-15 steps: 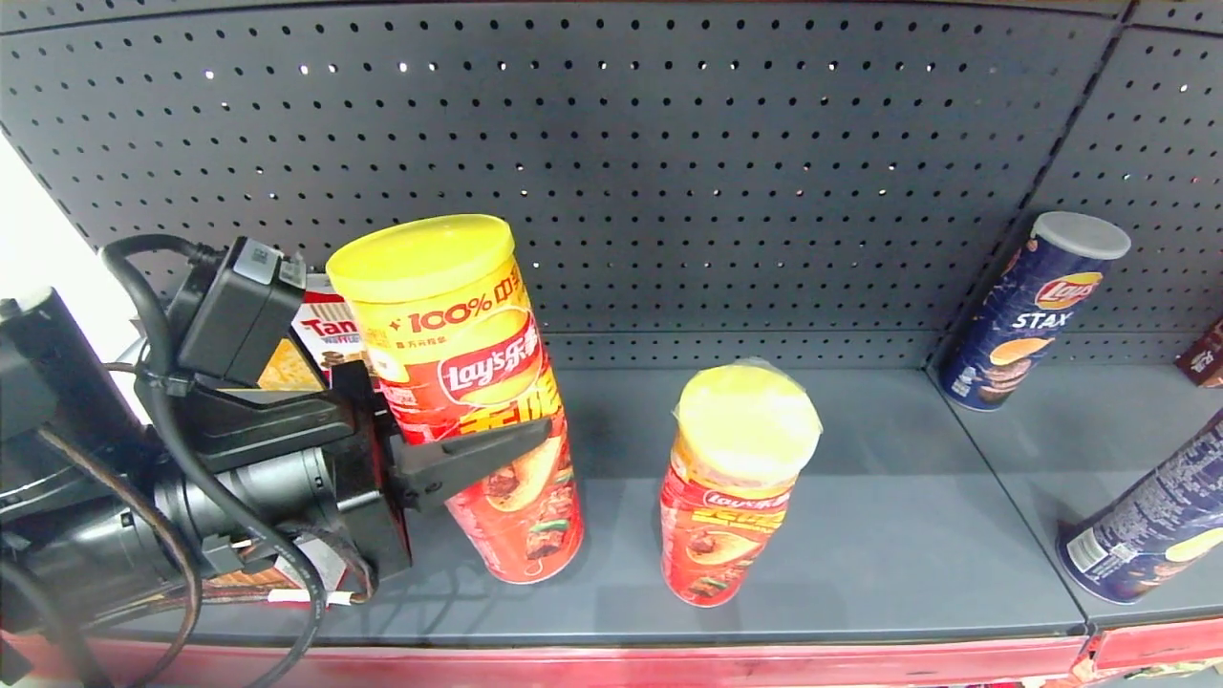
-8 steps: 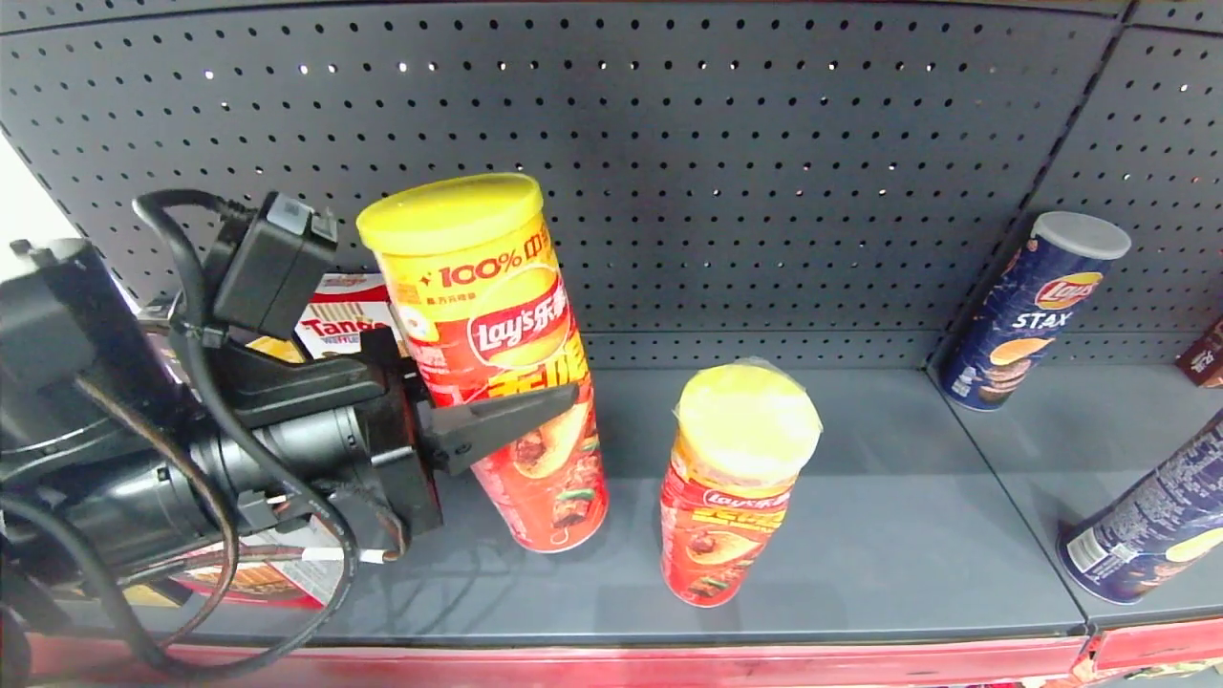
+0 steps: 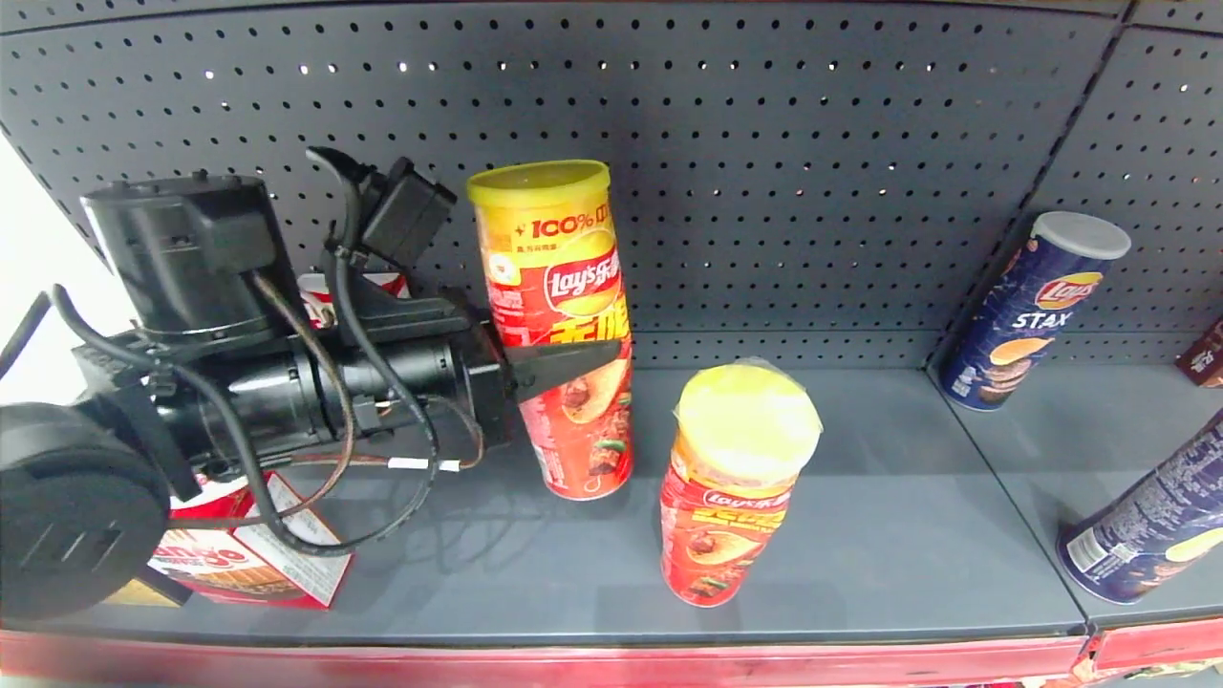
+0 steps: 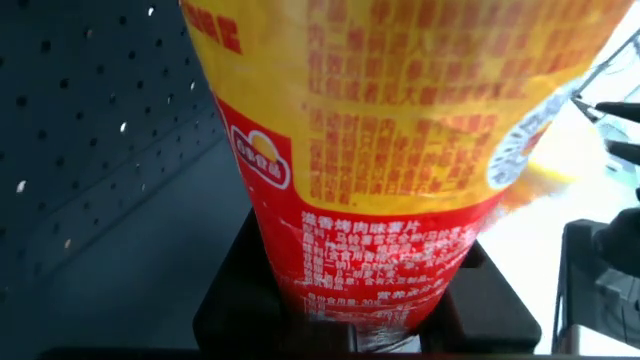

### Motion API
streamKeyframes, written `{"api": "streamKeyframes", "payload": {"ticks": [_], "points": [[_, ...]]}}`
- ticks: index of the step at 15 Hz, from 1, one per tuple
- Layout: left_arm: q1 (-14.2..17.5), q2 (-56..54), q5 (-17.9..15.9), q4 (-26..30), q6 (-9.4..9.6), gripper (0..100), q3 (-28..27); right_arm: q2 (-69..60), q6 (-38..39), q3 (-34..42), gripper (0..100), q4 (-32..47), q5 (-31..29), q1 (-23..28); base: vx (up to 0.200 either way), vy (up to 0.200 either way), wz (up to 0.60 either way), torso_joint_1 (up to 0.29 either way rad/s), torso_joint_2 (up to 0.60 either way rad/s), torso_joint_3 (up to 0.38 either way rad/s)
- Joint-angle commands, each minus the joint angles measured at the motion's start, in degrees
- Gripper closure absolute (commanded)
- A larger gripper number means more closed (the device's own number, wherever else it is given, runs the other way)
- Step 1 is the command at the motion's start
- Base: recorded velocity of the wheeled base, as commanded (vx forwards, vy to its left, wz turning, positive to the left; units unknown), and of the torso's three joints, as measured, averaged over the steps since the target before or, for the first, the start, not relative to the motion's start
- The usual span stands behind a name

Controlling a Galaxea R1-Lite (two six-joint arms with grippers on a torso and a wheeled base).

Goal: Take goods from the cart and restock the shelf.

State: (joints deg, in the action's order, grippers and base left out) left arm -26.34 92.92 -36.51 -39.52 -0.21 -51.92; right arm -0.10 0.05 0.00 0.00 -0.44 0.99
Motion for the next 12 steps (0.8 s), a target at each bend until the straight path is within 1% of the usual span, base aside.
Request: {"api": "streamKeyframes", "payload": {"ticks": [1,2,3,4,5,6,7,8,9,10,12], "points": [[2.61,7.89,-1.46,1.55,0.03,100,-8.72,0.1,-0.05,0.0,0,0.0,0.0,-0.02,0.0,0.0,0.0,0.0,0.0,0.0],[2.26,9.92,-1.63,3.22,0.12,100,-11.01,0.1,-0.05,0.0,0,0.0,0.0,-0.02,0.0,0.0,0.0,0.0,0.0,0.0],[2.26,10.09,-1.63,3.22,0.12,100,-11.1,0.1,-0.05,0.0,0,0.0,0.0,-0.02,0.0,0.0,0.0,0.0,0.0,0.0],[1.38,11.94,-1.55,2.96,0.12,100,-12.59,0.1,-0.05,0.0,0,0.0,0.0,-0.02,0.0,0.0,0.0,0.0,0.0,0.0],[1.38,12.29,-1.55,3.49,0.03,100,-13.56,0.1,-0.05,0.0,0,0.0,0.0,-0.02,0.0,0.0,0.0,0.0,0.0,0.0],[1.38,13.26,-1.72,2.96,0.56,100,-13.91,0.1,0.04,0.0,0,0.0,-0.09,-0.02,0.0,0.0,0.0,0.0,0.0,0.0],[1.3,14.49,-1.99,2.43,1.35,100,-14.26,0.1,-0.05,0.0,0,0.0,-0.09,-0.02,0.0,0.0,0.0,0.0,0.0,0.0],[1.21,16.86,-1.9,0.94,4.95,100,-15.49,0.1,-0.05,0.0,0,0.0,0.0,-0.02,0.0,0.0,0.0,0.0,0.0,0.0],[0.59,18.62,-1.72,0.85,7.59,100,-16.55,0.1,0.04,0.0,0,0.0,0.0,-0.02,0.0,0.0,0.0,0.0,0.0,0.0],[0.59,19.32,-1.63,0.85,8.47,100,-17.07,0.1,-0.05,0.0,0,0.0,0.0,-0.02,0.0,0.0,0.0,0.0,0.0,0.0],[0.5,20.55,-1.55,1.11,8.38,100,-18.83,0.1,-0.05,0.0,0,0.0,0.0,-0.02,0.0,0.0,0.0,0.0,0.0,0.0]]}}
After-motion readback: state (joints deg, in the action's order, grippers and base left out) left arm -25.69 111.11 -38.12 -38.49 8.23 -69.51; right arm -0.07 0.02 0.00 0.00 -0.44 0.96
